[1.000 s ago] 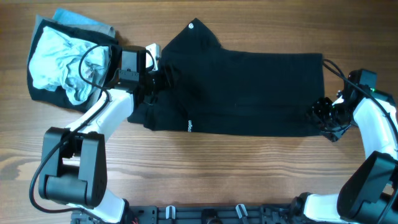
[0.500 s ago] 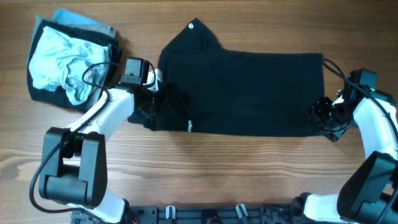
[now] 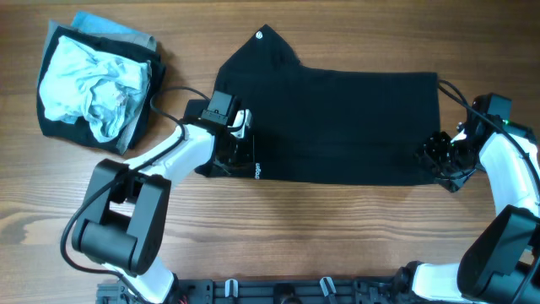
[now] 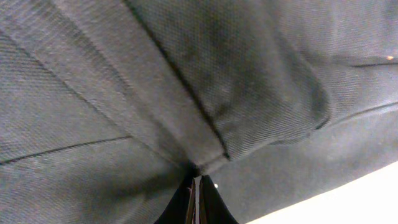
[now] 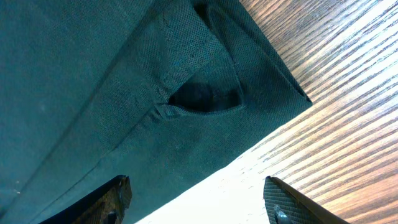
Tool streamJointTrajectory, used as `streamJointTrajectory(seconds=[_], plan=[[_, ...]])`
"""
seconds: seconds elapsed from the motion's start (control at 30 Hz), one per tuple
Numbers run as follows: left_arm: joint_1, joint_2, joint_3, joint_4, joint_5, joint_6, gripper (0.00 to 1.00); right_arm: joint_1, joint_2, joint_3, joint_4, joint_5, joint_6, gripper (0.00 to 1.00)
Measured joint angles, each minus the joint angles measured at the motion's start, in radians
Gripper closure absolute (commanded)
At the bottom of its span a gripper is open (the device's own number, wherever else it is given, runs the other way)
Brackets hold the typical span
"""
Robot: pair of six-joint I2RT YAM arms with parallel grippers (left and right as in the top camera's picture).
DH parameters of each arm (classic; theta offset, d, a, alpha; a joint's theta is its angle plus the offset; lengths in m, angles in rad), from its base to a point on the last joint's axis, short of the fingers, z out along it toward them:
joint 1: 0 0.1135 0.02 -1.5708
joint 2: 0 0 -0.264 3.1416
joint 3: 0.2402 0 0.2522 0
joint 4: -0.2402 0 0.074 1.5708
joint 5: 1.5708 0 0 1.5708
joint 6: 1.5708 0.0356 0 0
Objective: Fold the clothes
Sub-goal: 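Grasp the folded shirt's left edge with the left gripper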
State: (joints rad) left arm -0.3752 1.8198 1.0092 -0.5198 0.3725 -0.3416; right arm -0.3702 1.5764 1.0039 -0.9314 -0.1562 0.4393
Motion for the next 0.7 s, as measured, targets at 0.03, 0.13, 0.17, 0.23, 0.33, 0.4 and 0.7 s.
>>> streamJointTrajectory(seconds=[0.03,0.13,0.17,0.23,0.33,0.4,0.7], plan=[[0.000,0.001,0.000,0.001,-0.007,0.000,0.96,0.000,0.000,0.000,0.000,0.000,0.000,0.27],[0.000,0.001,0.000,-0.006,-0.018,0.000,0.96,0.000,0.000,0.000,0.000,0.000,0.000,0.27],[0.000,0.001,0.000,-0.020,-0.020,0.000,0.96,0.000,0.000,0.000,0.000,0.000,0.000,0.27],[0.000,0.001,0.000,-0.066,-0.026,0.001,0.96,0.000,0.000,0.000,-0.003,0.000,0.000,0.27],[0.001,0.001,0.000,-0.117,-0.037,0.004,0.96,0.000,0.000,0.000,-0.003,0.000,0.000,0.27],[0.003,0.001,0.000,-0.101,-0.047,0.005,0.96,0.000,0.000,0.000,-0.003,0.000,0.000,0.27],[0.004,0.001,0.000,0.161,-0.070,0.007,0.96,0.000,0.000,0.000,-0.003,0.000,0.000,0.27]])
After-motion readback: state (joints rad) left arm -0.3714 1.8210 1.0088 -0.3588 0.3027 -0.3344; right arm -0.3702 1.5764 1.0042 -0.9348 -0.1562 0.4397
